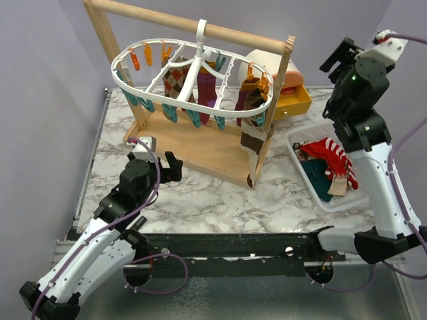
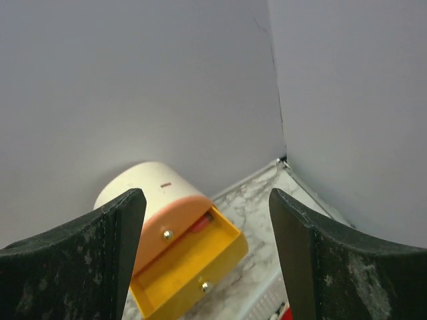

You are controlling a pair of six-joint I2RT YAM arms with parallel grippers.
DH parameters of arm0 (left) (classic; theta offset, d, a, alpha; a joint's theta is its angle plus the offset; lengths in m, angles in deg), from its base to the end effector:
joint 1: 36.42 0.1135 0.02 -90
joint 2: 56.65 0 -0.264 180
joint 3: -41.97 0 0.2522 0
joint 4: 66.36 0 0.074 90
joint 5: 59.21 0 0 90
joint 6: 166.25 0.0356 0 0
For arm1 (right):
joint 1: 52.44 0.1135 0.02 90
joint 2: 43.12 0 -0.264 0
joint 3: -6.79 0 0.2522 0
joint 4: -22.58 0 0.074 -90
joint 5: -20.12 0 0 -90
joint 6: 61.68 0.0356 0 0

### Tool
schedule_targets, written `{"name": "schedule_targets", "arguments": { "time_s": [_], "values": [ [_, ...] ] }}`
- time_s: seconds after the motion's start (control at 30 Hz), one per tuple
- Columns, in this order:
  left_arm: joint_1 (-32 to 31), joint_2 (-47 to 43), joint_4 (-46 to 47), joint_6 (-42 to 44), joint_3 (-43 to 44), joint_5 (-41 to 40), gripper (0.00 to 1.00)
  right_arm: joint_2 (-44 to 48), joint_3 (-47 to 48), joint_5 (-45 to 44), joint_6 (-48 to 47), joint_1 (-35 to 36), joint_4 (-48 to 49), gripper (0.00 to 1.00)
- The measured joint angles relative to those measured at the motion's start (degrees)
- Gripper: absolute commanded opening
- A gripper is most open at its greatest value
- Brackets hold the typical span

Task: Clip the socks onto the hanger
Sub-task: Adjust the sock in the bin.

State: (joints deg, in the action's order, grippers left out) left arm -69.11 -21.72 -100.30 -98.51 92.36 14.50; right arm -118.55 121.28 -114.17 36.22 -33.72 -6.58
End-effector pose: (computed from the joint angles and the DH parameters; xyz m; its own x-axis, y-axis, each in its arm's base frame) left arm 0.1310 -0.0722 0.2976 -0.3585 -0.2020 -0.9114 0.1715 0.9454 -0.2770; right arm 0.2423 0.0559 0.5450 0.2193 0.1782 -0.9593 0.3954 0.8826 0.2543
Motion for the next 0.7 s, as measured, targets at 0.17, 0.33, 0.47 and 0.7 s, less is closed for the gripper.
{"name": "schedule_targets", "arguments": {
  "time_s": [0.17, 0.33, 0.47, 0.7],
  "values": [
    [0.0, -0.8, 0.1, 0.0, 0.0, 0.2, 0.99, 8.6, -12.3, -1.0, 6.9, -2.8, 0.0, 0.80],
    [0.0, -0.5, 0.4, -0.1, 0.0, 0.5, 0.99, 18.1, -28.3, -1.1, 15.7, -5.8, -3.7, 0.78],
    [-0.2, 0.7, 0.4, 0.0, -0.1, 0.7, 0.99, 22.2, -41.5, 0.4, 21.5, -6.4, -8.1, 0.76],
    [-0.4, 5.5, 0.9, 0.0, -0.6, 1.4, 0.99, 22.8, -54.9, 4.7, 28.0, -7.7, -12.1, 0.73]
  ]
}}
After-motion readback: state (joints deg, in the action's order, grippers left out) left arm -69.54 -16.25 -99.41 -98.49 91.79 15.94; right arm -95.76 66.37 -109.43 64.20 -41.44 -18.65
